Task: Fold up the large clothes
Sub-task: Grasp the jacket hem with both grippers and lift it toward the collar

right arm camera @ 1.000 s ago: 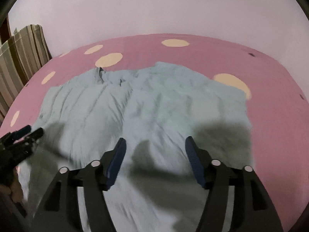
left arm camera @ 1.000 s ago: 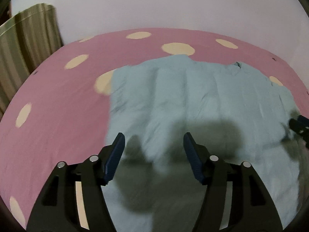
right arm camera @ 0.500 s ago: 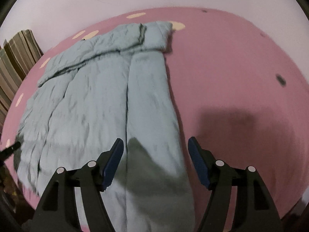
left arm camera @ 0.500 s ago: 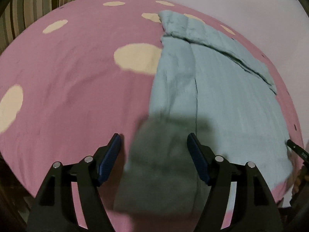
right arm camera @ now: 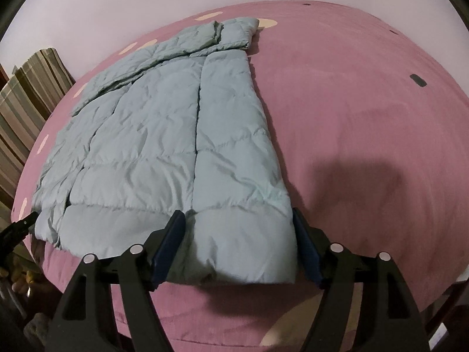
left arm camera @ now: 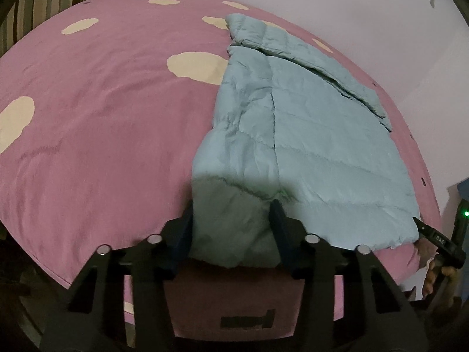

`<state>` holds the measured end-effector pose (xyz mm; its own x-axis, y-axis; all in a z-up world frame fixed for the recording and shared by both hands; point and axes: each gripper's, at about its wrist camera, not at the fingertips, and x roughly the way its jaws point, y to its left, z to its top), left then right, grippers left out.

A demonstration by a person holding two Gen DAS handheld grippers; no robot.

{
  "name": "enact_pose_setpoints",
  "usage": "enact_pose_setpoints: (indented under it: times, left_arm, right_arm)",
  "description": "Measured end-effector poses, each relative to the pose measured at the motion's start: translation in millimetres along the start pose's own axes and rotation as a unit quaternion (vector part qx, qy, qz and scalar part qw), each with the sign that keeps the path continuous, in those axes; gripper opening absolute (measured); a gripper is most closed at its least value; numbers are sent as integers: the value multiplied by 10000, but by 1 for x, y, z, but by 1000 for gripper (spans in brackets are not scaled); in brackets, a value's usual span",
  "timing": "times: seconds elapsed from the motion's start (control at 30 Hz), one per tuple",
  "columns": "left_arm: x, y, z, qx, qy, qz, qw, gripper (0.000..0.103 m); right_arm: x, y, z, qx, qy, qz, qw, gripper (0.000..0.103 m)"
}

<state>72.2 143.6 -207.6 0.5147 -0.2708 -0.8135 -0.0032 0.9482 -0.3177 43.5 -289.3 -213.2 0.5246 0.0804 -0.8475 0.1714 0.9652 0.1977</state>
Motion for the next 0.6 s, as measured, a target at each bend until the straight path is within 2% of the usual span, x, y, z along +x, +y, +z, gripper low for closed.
enact_pose_setpoints:
  times: [0.13,0.23,0.33,0.43,0.6]
  left_arm:
    - [-2,1,-5,-33,-1,-121,9999,33]
    - [-4,1,-8,-46,-39,-178,9998,17]
    - [-9,-1,-7,-56,-129,-257,9996,9]
    - [-20,-6,-3,-22,-342,-248,9991,7]
    - [-46,-19,19,68,-805,-297,9963,7]
  right_arm:
    - [-3,3,-4,-61,-23,63,10000,43]
    - [-4,4,-4,-28,-3,251,9997,28]
    - [-5,5,-4,33,12,406,9992,19]
    - [-8,7,-3,95,-6,566,9983,13]
    - [-25,8,9,200,-263,862,9957,10]
